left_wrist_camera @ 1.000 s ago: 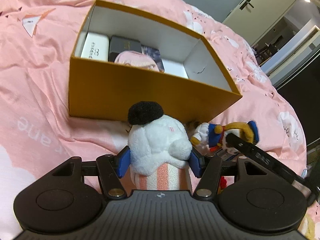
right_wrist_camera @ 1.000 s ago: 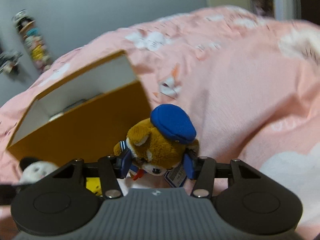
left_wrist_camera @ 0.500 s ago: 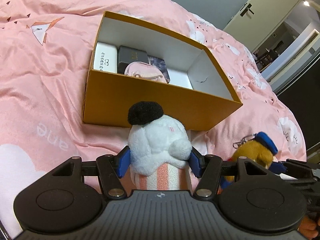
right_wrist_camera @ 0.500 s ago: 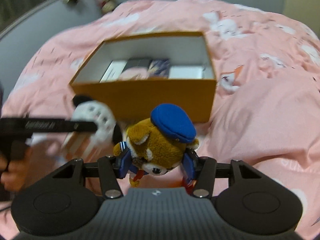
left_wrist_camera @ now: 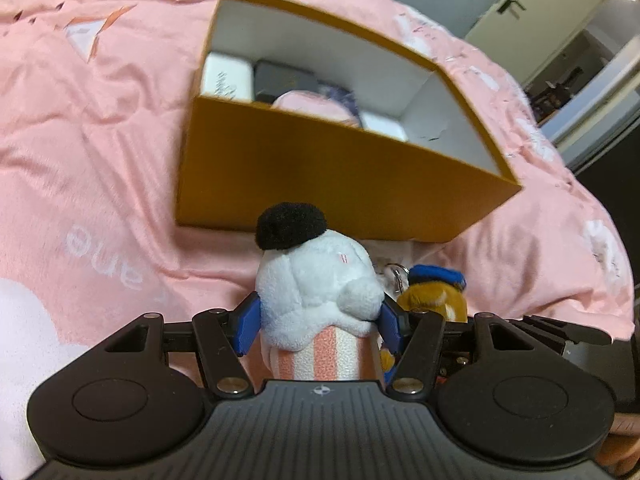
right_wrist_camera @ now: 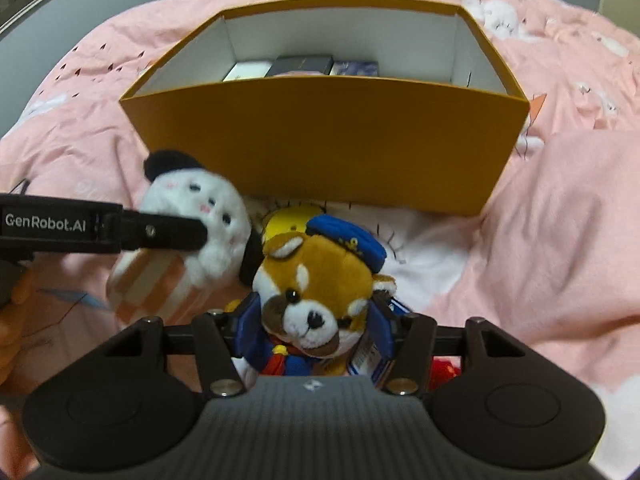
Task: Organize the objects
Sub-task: 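Lift and carry the white plush and bear plush over the orange box with both tools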
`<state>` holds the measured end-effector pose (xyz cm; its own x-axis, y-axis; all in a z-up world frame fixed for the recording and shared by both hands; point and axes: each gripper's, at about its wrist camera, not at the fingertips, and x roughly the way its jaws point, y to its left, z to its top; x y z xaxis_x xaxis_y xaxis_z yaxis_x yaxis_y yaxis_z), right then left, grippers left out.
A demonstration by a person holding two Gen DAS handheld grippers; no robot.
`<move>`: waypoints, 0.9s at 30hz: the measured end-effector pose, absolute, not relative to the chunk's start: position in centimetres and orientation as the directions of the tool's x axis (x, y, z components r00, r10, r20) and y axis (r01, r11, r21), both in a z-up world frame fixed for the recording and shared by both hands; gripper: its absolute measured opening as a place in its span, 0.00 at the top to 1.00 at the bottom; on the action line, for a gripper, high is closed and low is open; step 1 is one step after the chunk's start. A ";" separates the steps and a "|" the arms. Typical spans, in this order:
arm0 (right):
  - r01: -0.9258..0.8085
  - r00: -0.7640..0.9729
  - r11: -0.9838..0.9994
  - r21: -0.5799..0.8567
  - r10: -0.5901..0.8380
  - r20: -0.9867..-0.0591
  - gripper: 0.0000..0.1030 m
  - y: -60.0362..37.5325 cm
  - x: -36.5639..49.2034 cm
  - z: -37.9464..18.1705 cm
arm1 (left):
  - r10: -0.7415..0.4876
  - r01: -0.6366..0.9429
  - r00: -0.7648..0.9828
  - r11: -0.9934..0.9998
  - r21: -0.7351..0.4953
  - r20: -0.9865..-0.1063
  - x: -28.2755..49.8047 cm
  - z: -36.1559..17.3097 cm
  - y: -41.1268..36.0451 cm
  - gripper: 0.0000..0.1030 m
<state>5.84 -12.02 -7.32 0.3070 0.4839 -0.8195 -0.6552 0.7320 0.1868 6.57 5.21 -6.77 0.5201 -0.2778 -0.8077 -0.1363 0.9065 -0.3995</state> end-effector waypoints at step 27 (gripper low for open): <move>-0.586 0.270 0.765 0.268 0.496 -0.825 0.33 -12.3 5.2 -10.4 | -0.122 -0.122 0.427 0.974 -0.191 -0.896 5.7 -6.6 4.1 0.28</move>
